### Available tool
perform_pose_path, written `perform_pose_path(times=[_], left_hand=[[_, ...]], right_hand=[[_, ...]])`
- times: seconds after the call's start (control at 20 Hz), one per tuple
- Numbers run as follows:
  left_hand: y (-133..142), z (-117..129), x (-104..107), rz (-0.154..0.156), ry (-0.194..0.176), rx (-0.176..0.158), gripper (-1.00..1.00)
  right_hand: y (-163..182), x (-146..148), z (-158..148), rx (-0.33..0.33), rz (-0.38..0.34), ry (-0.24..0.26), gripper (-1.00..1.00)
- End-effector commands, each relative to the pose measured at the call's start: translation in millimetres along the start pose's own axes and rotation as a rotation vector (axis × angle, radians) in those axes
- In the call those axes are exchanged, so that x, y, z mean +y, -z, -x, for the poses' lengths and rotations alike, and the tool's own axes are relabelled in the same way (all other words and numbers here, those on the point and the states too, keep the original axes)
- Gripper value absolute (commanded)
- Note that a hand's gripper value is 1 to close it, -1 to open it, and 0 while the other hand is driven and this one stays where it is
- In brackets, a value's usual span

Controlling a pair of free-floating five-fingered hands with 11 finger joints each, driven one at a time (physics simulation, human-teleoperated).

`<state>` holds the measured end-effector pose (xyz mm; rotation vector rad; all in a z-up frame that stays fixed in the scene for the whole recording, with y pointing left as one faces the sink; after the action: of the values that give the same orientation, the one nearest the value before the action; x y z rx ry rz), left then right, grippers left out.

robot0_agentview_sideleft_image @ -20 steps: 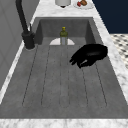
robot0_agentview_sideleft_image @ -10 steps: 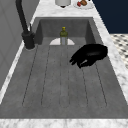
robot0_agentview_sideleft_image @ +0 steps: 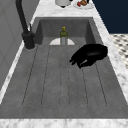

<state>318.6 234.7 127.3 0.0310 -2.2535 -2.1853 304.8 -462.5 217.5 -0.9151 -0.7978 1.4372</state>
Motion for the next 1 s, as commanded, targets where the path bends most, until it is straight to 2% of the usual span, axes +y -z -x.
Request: perform_pose_path(times=[0.0,0.15,0.55,0.75,0.95], left_hand=[[0.0,0.0,0.0,0.000,0.000,0.000,0.00],[0.0,0.0,0.0,0.000,0.000,0.000,0.00],[0.0,0.0,0.0,0.000,0.000,0.000,0.00],[0.0,0.0,0.0,0.000,0.000,0.000,0.00],[0.0,0.0,0.0,0.000,0.000,0.000,0.00]], right_hand=[[4.5,-4.9,-27.8,-0.026,0.000,0.051,-1.00],[3.7,-1.6,-44.8,-0.047,0.003,0.055,-1.00],[6.0,10.1,-85.5,-0.159,0.012,0.038,-1.00],[18.4,-0.7,-114.1,-0.138,-0.007,0.071,-1.00],[32.3,-18.8,-140.0,-0.123,-0.024,0.043,-1.00]])
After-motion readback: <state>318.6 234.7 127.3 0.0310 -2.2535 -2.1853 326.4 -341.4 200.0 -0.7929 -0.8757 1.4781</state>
